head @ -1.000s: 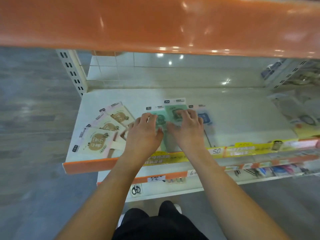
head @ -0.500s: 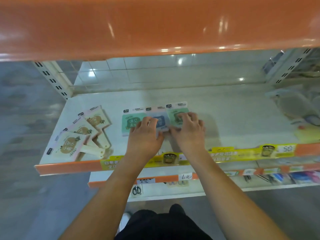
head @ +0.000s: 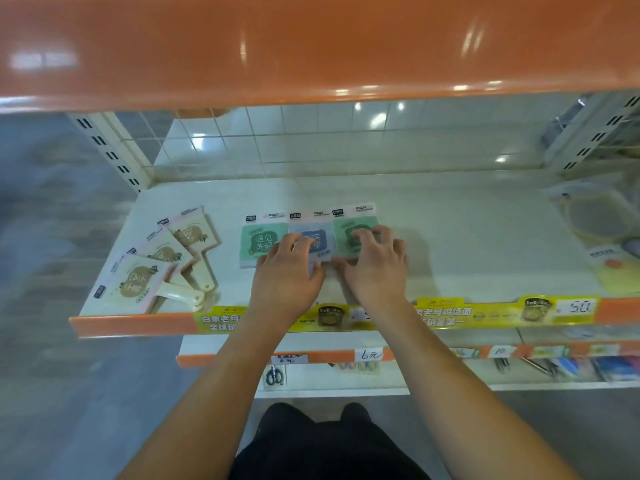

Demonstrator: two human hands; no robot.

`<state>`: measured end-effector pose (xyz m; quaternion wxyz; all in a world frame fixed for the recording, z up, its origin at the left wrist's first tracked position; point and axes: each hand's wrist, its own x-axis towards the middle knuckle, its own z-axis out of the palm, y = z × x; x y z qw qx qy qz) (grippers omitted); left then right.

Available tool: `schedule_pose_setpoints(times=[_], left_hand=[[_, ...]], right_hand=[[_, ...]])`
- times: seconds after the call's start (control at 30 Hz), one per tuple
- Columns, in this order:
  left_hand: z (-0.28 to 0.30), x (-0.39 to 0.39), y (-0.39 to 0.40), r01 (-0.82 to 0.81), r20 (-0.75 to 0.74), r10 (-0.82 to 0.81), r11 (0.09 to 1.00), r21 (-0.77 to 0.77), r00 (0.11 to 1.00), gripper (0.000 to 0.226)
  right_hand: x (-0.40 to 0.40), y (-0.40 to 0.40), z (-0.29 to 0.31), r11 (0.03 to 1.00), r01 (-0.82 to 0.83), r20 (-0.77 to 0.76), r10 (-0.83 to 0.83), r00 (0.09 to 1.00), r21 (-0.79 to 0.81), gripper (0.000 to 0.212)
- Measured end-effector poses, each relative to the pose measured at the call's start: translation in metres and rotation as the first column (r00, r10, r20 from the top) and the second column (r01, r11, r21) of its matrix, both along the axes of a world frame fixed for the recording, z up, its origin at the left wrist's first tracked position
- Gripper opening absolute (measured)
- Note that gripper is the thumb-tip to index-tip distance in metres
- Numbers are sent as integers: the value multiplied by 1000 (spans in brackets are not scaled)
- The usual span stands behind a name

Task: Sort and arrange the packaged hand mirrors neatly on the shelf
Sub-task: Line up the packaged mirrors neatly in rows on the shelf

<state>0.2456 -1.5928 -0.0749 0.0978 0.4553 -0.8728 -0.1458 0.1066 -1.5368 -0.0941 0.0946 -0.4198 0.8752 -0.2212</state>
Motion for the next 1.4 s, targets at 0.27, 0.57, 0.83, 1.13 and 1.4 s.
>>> schedule_pose_setpoints(times=[0.27, 0.57, 0.83, 1.13, 1.4], left_hand=[[0, 4, -10, 107, -50, -106, 994, 33, 993, 41], [-7, -2, -13, 245, -121, -237, 968, 52, 964, 41], [-14, -13, -18, 252, -76, -250, 967, 22, 965, 44], [-20, -24, -20, 207, -39, -209, 977, -42, 977, 47], [-18, -37, -18, 176, -65, -182, 980, -90, 981, 38]], right_hand=[[-6, 3, 14, 999, 6, 79, -8, 997, 37, 53], [-7, 31, 19, 987, 135, 39, -132, 991, -84, 34], [-8, 32, 8, 985, 135, -49, -141, 989, -104, 30], [-23, 24, 1, 995, 87, -33, -89, 996, -53, 29], [-34, 24, 2, 996, 48, 22, -47, 999, -79, 27]])
